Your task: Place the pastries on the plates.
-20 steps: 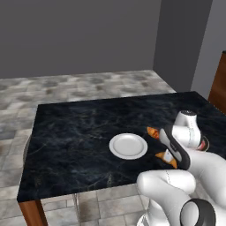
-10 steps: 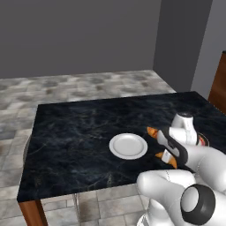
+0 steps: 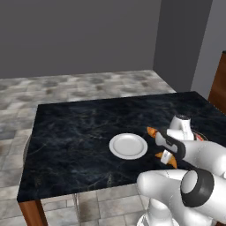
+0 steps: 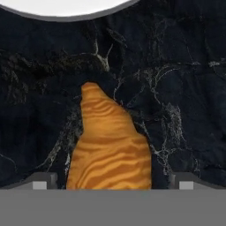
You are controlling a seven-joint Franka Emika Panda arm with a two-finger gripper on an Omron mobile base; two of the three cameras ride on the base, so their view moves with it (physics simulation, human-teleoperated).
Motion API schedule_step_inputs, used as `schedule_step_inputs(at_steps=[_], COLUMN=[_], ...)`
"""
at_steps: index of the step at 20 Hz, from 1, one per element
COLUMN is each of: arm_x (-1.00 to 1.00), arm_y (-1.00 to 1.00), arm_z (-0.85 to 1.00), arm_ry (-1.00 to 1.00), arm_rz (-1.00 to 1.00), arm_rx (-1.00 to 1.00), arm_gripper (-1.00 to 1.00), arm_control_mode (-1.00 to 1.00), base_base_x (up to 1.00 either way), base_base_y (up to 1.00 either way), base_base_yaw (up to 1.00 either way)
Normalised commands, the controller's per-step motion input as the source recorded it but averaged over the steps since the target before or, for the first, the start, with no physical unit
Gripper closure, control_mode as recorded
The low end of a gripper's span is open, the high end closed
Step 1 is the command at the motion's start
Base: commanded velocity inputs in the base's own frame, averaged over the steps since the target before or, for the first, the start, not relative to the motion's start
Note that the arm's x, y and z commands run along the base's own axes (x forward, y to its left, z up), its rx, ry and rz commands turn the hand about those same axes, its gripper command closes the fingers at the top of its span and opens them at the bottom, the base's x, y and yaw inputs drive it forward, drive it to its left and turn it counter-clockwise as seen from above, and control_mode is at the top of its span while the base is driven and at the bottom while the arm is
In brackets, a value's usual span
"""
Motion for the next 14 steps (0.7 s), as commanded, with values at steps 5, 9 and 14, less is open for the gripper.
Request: schedule_step_inputs(at_steps=[5,9,14], arm_x=[0.06,0.0,0.0], arm_y=[-0.06,-0.01,0.0], arm_z=[-0.2,-0.26,-0.2], arm_ry=[0.0,0.0,0.0], arm_rz=[0.04,0.04,0.02], arm_rx=[0.0,0.0,0.0], arm_gripper=[-1.0,-1.0,1.0], arm_control_mode=[-1.0,-1.0,-1.0], base_base_x=[0.0,0.0,0.0], base_base_y=[0.0,0.0,0.0], base_base_yaw=[0.0,0.0,0.0])
